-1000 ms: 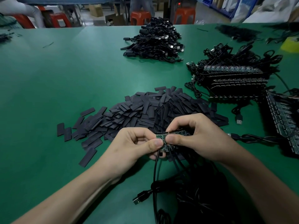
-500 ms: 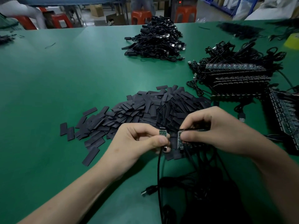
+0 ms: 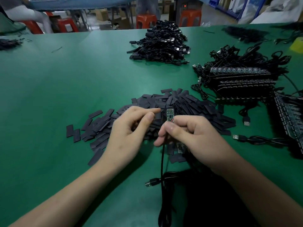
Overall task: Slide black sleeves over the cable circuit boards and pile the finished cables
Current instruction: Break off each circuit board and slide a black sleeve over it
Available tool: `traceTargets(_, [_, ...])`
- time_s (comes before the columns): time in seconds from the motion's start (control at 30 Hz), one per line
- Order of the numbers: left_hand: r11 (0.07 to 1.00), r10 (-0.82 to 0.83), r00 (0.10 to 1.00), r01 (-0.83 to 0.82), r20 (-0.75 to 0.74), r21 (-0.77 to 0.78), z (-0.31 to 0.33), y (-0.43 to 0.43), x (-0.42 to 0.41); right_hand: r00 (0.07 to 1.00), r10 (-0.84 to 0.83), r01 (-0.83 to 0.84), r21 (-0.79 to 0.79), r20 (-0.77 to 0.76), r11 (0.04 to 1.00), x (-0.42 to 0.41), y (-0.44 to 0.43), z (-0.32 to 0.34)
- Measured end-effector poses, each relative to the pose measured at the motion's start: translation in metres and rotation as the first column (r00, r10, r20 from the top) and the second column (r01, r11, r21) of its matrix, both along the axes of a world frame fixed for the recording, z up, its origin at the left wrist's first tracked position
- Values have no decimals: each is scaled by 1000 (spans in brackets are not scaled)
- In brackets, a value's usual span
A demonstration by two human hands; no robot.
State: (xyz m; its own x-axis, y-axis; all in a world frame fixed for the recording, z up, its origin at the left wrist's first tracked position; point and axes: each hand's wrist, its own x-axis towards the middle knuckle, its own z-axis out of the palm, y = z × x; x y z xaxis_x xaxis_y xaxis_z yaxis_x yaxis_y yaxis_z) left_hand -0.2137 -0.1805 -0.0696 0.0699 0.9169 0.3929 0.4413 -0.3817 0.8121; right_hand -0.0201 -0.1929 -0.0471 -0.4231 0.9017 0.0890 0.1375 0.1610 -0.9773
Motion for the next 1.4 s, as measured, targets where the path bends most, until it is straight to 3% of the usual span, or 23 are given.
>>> traceTargets(0.07, [994,101,956,-84,-275,71,3,18,-9,974,8,-32,-101,-228,994,-1,-2,9])
traceTargets(0.13, [981,189,854,-144,-485,130,5,39,-14,917,-11,-66,-178,-398,982,-1,-2,21])
traceTargets(0.27, [969,245,739,-202,-628,141,5,62,-15,772,41,-195,-175,-634,965,31,4,62])
traceTargets(0.33, [966,257,727,-212,-637,148,2,67,-14,816,54,-145,-114,-575,983,58,9,89])
traceTargets(0.4, [962,272,724,-224,-634,156,0,69,-15,937,-20,9,-32,-348,999,76,11,105])
traceTargets(0.47, [961,277,706,-220,-651,171,0,71,-16,988,-107,113,45,-113,993,79,9,101])
traceTargets(0.57, [969,247,730,-195,-637,152,7,68,-16,963,-156,128,137,220,982,56,3,73])
traceTargets(0.67, [987,154,851,-106,-501,123,16,53,-11,908,-219,165,174,358,971,35,3,43])
traceTargets(0.73, [1000,-31,955,29,-296,-10,19,36,-4,888,-283,226,192,363,955,26,4,29])
traceTargets(0.8, [955,-232,973,226,-9,-193,18,17,2,892,-311,260,190,327,947,19,4,16])
traceTargets(0.87, [916,-285,940,325,187,-236,11,3,5,897,-329,288,174,295,942,16,3,6])
traceTargets(0.97, [912,-255,913,337,319,-236,3,-7,4,903,-330,307,124,276,944,15,2,-2])
traceTargets(1.07, [935,-225,930,290,291,-204,-3,-12,5,937,-254,251,46,239,967,15,1,-6])
traceTargets(1.23, [975,-86,983,116,-161,188,-6,-18,7,950,-265,261,46,163,964,13,-3,-11])
traceTargets(1.4, [969,-32,984,73,-173,236,-6,-19,5,986,-159,161,-56,41,985,14,-3,-9])
